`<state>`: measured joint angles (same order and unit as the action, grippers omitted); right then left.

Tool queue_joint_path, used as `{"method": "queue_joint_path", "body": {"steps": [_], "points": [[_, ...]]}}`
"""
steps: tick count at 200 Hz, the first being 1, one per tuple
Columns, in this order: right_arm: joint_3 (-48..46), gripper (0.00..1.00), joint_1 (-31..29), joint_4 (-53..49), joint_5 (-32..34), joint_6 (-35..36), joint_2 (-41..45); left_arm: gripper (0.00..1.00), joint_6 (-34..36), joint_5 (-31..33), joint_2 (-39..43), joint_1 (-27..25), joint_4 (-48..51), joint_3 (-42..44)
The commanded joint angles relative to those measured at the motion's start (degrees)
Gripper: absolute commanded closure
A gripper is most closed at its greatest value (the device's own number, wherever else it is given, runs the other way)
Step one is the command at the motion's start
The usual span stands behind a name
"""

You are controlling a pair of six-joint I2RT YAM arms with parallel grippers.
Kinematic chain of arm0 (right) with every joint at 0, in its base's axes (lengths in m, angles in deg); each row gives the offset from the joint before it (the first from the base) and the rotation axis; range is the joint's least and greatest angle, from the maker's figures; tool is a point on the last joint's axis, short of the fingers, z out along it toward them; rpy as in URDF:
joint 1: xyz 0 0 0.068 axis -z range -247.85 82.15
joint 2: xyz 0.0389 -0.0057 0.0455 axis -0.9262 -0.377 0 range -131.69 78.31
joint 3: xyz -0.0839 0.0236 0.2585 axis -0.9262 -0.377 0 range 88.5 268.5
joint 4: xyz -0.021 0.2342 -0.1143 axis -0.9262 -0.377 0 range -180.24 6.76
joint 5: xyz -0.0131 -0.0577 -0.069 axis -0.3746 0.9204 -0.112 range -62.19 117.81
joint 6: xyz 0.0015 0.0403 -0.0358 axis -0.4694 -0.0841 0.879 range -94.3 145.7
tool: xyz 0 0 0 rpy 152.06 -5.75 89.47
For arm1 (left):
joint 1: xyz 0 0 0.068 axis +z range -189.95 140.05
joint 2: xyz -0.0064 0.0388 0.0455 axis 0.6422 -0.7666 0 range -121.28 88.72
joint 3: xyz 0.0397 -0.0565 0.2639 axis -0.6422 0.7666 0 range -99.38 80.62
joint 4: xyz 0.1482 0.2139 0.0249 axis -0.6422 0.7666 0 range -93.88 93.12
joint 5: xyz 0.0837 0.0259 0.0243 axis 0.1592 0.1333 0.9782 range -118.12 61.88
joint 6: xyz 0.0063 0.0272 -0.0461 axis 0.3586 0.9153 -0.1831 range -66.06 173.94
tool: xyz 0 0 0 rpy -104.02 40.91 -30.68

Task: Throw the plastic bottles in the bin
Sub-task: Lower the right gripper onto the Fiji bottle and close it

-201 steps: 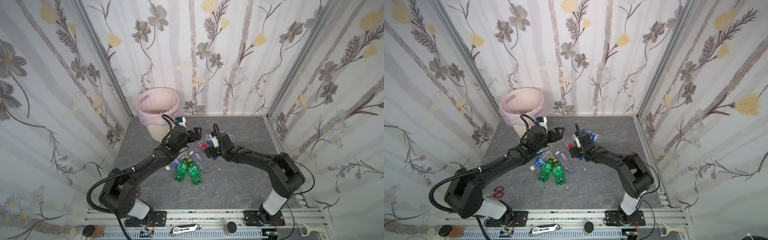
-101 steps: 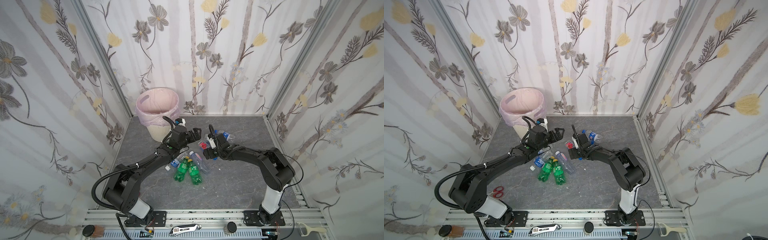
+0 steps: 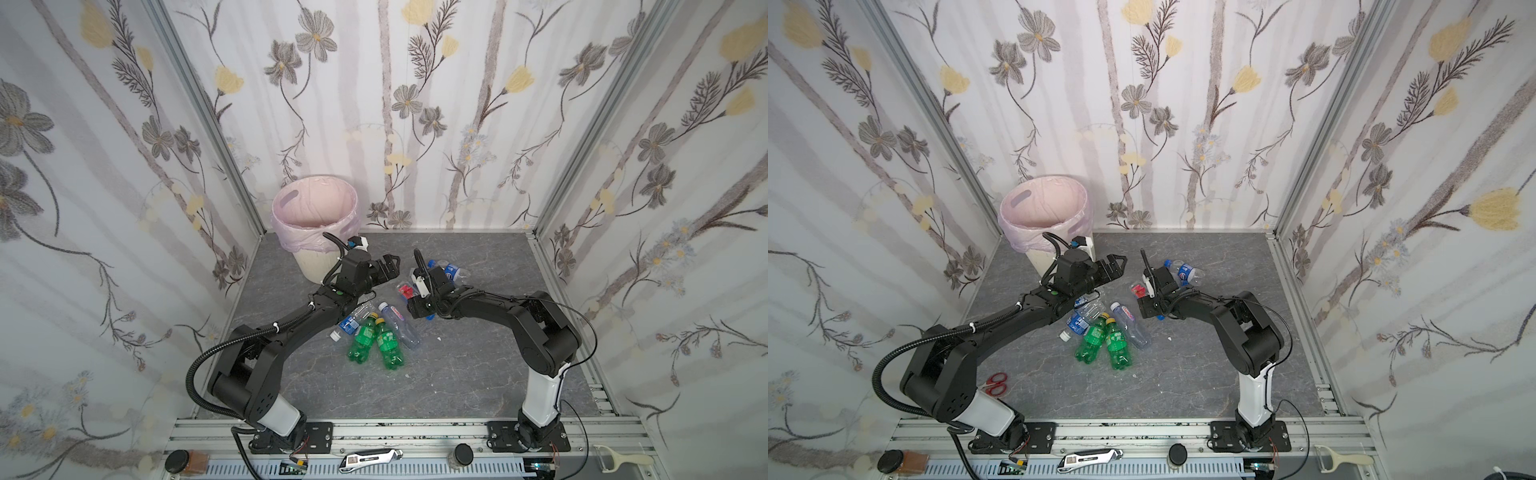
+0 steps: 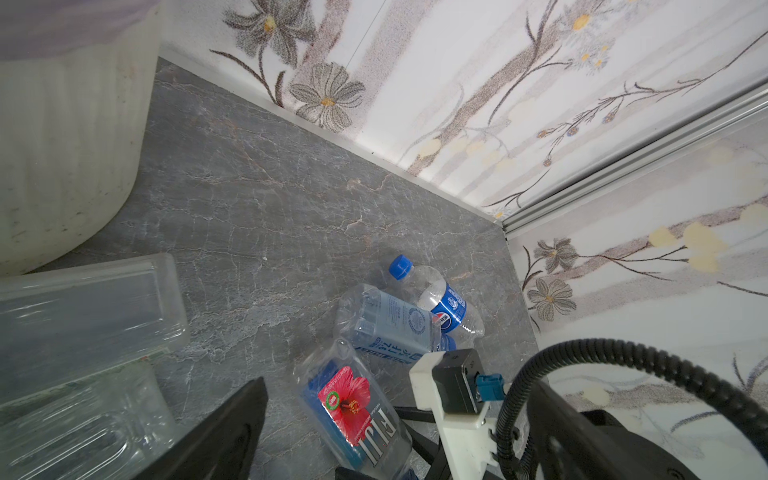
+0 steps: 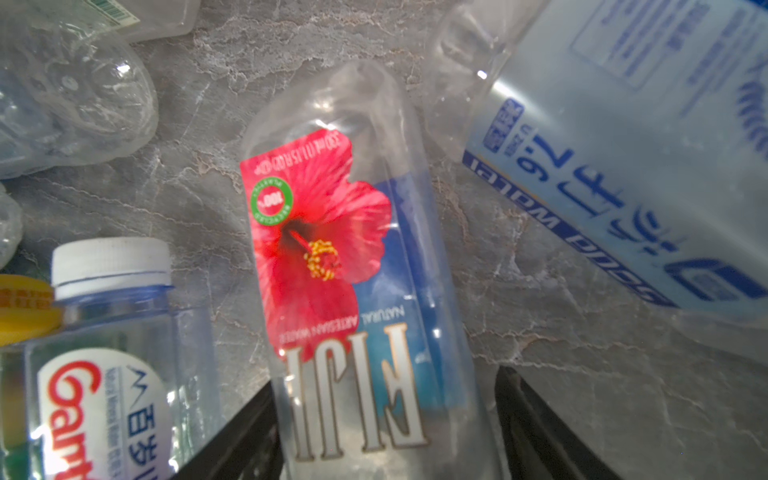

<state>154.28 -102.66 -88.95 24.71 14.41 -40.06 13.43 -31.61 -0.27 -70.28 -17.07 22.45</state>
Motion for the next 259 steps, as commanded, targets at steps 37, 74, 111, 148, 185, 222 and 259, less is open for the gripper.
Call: {"method": "queue_joint_path", "body": {"steps": [37, 74, 111, 148, 185, 222, 259], "points": [[-0.9, 0.32, -0.1, 1.6, -1.6, 0.4, 1.9, 0.00, -0.7, -0.7, -0.6, 0.1, -0.5, -0.6], [-2.4, 0.35, -0.1, 3.5, -2.1, 0.7, 4.2, 0.00, -1.1, -1.3, -1.2, 0.0, -0.5, -0.7], [-2.9, 0.36, -0.1, 3.9, -2.2, 0.8, 4.7, 0.00, -1.2, -1.3, -1.2, 0.3, -0.5, -0.8], [-1.5, 0.35, -0.2, 2.3, -2.2, 0.7, 2.8, 0.00, -1.2, -1.3, -0.9, 0.5, -0.5, -0.8], [0.5, 0.33, -0.3, 0.2, -2.7, 0.6, 0.4, 0.00, -1.5, -1.5, -1.0, 0.5, -0.5, -0.8], [0.7, 0.41, -0.3, 0.0, -2.3, 0.6, 0.1, 0.00, -1.6, -1.6, -0.9, 0.5, -0.5, -0.8], [-0.4, 0.44, -0.3, 1.3, -3.0, 0.8, 1.9, 0.00, -2.0, -2.1, -1.5, 0.6, -0.5, -0.8]]}}
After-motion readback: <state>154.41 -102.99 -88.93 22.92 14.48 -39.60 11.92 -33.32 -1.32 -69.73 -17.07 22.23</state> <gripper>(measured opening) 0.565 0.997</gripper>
